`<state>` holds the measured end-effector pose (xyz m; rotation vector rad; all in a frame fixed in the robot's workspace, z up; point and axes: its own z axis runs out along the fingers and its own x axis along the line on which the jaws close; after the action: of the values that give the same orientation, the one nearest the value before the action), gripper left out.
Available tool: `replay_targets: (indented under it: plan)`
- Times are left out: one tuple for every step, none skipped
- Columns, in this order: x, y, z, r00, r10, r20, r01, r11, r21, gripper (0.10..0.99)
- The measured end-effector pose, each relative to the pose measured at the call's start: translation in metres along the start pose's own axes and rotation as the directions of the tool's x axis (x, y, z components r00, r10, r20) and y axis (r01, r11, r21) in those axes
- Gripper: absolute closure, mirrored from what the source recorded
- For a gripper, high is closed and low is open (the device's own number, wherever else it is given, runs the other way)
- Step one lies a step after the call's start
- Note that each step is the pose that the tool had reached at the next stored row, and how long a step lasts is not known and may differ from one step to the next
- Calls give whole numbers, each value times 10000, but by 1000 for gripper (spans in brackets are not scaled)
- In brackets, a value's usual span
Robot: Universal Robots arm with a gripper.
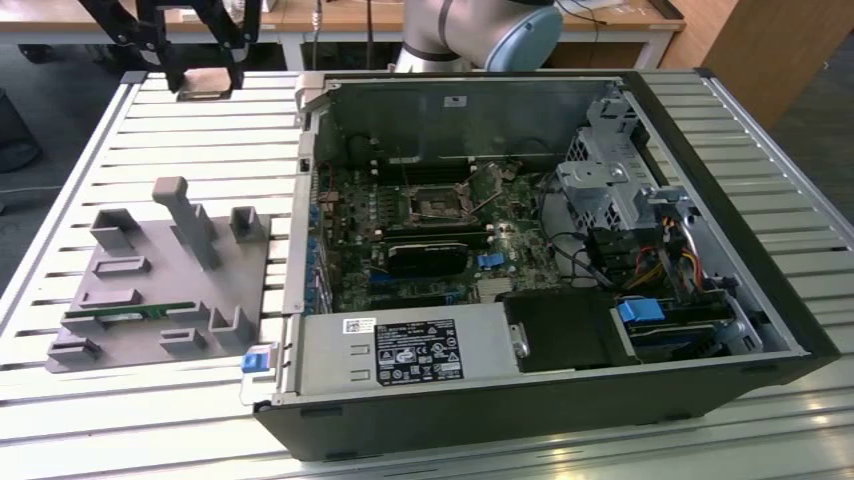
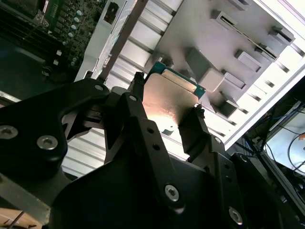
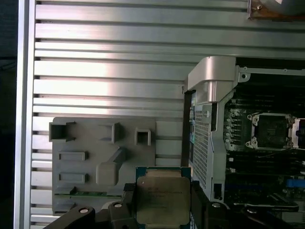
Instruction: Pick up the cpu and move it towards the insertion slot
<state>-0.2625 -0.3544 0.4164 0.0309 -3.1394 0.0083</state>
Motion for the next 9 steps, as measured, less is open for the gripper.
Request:
replay_targets:
  plan:
    - [-9,0,0,10000,0,1,0,10000,0,545]
    - [-27,0,0,10000,0,0,0,10000,0,545]
    - [-37,-1,0,10000,0,0,0,10000,0,545]
    - [-50,-1,0,10000,0,1,0,10000,0,545]
    - [-61,-1,0,10000,0,0,0,10000,0,545]
    - [-76,-2,0,10000,-1,1,1,10000,0,545]
    - [-83,-2,0,10000,0,1,0,10000,0,545]
    - [-98,-2,-1,10000,0,0,0,10000,1,545]
    - [-105,-2,0,10000,-1,1,1,10000,0,545]
